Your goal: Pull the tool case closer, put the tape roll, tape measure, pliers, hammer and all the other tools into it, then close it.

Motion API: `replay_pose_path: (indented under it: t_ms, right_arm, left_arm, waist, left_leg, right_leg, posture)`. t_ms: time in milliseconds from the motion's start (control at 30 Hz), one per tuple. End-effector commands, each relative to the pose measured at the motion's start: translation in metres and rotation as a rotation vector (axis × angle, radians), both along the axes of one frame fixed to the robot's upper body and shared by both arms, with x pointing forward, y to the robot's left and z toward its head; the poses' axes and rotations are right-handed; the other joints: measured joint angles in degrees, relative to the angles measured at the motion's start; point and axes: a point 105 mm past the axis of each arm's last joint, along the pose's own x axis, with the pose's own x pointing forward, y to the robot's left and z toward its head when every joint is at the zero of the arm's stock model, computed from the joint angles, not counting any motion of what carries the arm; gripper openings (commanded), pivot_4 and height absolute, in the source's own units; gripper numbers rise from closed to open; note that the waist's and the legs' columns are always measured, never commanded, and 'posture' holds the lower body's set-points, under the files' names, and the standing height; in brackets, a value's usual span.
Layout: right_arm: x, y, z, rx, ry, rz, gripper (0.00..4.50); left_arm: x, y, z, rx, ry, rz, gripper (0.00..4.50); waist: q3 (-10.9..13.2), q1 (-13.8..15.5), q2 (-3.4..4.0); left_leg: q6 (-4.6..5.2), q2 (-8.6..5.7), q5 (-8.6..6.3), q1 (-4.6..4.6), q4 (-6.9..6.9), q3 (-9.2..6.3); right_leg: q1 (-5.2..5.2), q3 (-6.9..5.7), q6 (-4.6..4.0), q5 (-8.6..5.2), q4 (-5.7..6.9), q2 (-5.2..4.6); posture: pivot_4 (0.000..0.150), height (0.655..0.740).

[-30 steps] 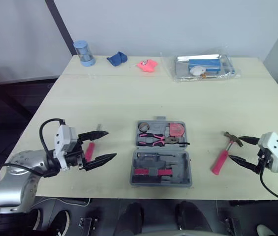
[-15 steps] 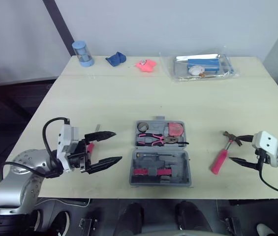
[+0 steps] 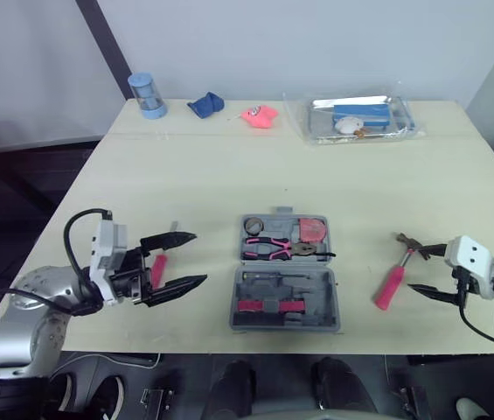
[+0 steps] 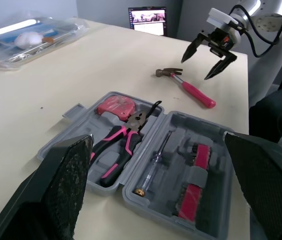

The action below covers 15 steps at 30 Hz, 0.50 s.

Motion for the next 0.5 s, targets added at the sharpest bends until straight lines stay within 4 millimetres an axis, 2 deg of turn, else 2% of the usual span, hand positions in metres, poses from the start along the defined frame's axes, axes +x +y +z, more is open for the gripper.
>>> replay_pose_path:
  t_ms: [33,200,367,500]
  right_arm:
    - [0.003,-0.001,0.012,-0.025,-0.034,0.016,4.5]
    - [0.019,0.006,0.027,0.102,-0.033,-0.09,4.5]
    - [0.019,0.018,0.032,0.252,-0.013,-0.224,4.5]
    - [0.019,0.016,0.031,0.32,-0.041,-0.41,4.5]
  left_arm:
    - [-0.001,0.004,0.009,0.012,-0.037,-0.007,4.44]
    - [-0.001,0.004,0.008,0.019,-0.044,-0.006,4.44]
    - [-0.004,-0.004,0.012,0.002,-0.059,-0.021,4.44]
    - [-0.006,-0.011,0.017,-0.011,-0.075,-0.04,4.44]
  waist:
    - [0.0,0.0,0.0]
    - [0.0,-0.2,0.02]
    - [0.0,0.2,0.02]
    - [0.0,0.3,0.02]
  left_leg:
    - [0.0,0.0,0.0,0.0,0.0,0.0]
    - [0.0,0.0,0.0,0.02,0.0,0.01]
    - [0.0,0.01,0.0,-0.05,0.0,-0.06]
    - [0.0,-0.01,0.0,-0.08,0.0,-0.08]
  right_leg:
    - [0.0,0.0,0.0,0.0,0.0,0.0]
    - [0.0,0.01,0.0,0.0,0.01,0.0]
    - [-0.01,-0.04,0.0,0.0,-0.01,0.0]
    - [-0.01,-0.06,0.0,0.0,-0.02,-0.01]
  posture:
    - [0.15,0.74]
    - [0.15,0.74]
    - [0.15,0.74]
    - [0.15,0.74]
